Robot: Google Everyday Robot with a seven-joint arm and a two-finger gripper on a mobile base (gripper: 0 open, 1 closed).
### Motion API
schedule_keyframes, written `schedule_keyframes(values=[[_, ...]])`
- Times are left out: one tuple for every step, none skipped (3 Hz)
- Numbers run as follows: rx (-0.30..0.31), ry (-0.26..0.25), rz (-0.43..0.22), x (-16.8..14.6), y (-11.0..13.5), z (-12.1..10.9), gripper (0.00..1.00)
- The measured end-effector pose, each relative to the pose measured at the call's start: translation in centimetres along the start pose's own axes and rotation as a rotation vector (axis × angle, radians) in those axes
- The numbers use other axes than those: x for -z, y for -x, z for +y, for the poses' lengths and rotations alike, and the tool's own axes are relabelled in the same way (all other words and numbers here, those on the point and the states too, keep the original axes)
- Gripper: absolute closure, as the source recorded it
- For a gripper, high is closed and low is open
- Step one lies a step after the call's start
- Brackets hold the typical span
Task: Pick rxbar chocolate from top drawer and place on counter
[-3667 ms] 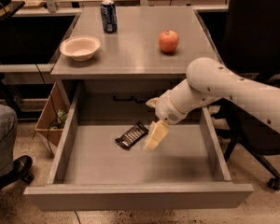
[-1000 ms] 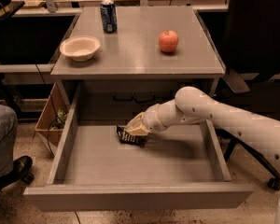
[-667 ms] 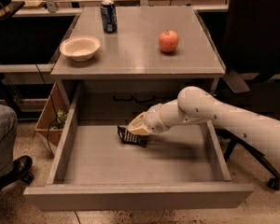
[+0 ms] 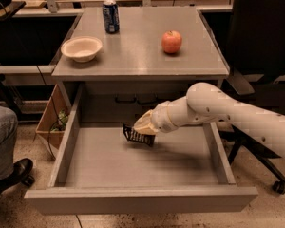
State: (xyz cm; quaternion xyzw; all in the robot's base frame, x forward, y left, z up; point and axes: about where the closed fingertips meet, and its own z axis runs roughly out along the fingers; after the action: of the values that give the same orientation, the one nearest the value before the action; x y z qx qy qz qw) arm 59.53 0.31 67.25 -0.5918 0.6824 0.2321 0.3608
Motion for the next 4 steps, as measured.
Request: schedule_keyframes(values=[[0.029,-0.07,0.066,4.5,2.7,-0.7,1.0],[0.074,-0.156,0.122,9.9,6.4,-2.6,1.0],[0.112,-0.229,0.173,14.4,9.9,-4.9,1.0],[0.14,-0.276,0.212,17.8,12.8,-8.3,1.0]])
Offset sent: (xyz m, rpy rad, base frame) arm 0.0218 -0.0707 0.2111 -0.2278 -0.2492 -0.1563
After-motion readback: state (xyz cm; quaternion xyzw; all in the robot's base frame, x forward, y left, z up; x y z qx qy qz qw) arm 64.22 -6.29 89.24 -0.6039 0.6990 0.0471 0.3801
